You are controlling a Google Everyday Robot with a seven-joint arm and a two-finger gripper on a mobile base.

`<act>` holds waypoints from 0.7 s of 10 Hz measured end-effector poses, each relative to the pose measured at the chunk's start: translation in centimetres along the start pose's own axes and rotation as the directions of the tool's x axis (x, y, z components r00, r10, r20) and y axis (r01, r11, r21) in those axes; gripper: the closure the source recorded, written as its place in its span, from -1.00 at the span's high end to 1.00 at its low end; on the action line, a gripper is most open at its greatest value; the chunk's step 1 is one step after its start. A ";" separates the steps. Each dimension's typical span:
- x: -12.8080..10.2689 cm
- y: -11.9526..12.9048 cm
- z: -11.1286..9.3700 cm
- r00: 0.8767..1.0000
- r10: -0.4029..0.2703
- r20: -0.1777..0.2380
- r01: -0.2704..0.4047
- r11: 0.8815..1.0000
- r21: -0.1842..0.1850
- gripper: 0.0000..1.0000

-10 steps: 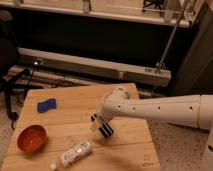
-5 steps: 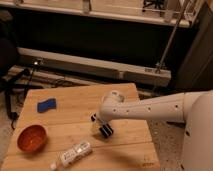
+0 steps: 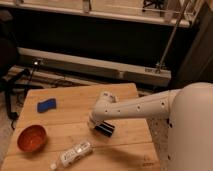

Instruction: Place the eraser on the white sponge

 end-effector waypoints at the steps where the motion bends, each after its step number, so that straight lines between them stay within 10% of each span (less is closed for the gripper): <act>1: 0.3 0.2 0.0 1.000 -0.001 0.000 0.001 1.000 -0.001 -0.56; 3: 1.8 0.6 -0.4 0.999 -0.016 -0.029 0.016 1.000 0.000 -0.74; 7: 11.5 0.5 -6.0 0.966 -0.093 -0.242 0.104 0.994 0.033 -0.74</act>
